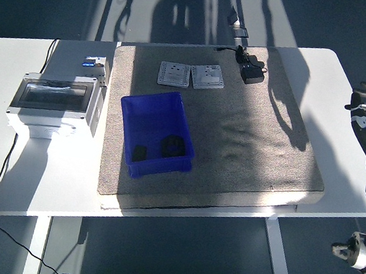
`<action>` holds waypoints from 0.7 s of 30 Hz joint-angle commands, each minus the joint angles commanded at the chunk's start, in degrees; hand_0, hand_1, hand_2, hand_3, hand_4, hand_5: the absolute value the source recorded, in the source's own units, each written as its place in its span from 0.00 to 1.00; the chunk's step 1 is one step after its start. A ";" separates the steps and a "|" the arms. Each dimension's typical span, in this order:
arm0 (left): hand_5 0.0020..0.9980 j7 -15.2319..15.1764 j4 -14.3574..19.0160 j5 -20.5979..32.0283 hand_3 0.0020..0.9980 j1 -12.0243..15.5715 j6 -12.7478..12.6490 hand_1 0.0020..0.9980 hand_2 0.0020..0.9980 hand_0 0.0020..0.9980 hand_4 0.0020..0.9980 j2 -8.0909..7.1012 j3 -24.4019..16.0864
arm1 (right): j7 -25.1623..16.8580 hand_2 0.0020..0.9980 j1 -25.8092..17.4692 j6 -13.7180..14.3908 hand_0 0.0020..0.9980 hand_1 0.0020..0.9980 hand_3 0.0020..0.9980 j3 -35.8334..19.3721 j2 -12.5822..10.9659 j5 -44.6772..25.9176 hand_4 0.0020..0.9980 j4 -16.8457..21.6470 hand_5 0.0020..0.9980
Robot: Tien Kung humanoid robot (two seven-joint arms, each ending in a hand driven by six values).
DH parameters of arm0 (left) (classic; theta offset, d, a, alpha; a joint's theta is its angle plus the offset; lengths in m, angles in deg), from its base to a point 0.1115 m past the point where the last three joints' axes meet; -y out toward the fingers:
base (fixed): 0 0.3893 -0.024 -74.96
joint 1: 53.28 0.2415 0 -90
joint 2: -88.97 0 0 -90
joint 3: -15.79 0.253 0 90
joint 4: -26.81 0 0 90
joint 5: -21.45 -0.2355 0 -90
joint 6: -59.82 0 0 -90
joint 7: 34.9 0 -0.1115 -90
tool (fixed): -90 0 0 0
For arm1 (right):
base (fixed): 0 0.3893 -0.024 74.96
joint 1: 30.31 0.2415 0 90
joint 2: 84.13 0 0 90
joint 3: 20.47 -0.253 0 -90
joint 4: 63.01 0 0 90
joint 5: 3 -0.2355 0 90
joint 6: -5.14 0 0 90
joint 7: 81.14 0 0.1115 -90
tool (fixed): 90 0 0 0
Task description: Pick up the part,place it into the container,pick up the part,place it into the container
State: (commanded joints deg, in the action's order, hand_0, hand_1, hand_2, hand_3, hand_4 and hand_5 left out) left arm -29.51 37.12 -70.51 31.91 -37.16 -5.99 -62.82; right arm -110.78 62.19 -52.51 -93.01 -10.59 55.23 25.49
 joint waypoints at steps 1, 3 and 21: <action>0.87 -0.03 0.00 0.18 0.37 -0.03 -0.02 0.66 0.62 0.65 0.74 -0.06 0.08 | -0.22 0.56 0.02 0.18 0.63 0.41 0.58 -1.53 -0.22 -0.88 0.65 0.32 0.42; 0.87 0.03 0.00 0.52 0.37 -0.01 0.09 0.66 0.62 0.65 0.74 -0.25 0.22 | -0.40 0.56 0.48 0.52 0.63 0.41 0.58 -4.66 -0.78 -1.82 0.65 1.23 0.42; 0.75 1.14 0.00 1.38 0.38 0.68 2.78 0.66 0.62 0.65 0.70 0.00 2.96 | 2.75 0.57 -0.51 -0.14 0.64 0.46 0.57 -12.29 0.20 -4.50 0.66 -0.14 0.42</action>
State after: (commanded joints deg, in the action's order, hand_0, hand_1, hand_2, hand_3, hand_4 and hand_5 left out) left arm -28.36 37.12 -69.12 32.59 -34.38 -6.00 -59.85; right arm -108.04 61.68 -52.65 -105.29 -10.39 50.73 25.35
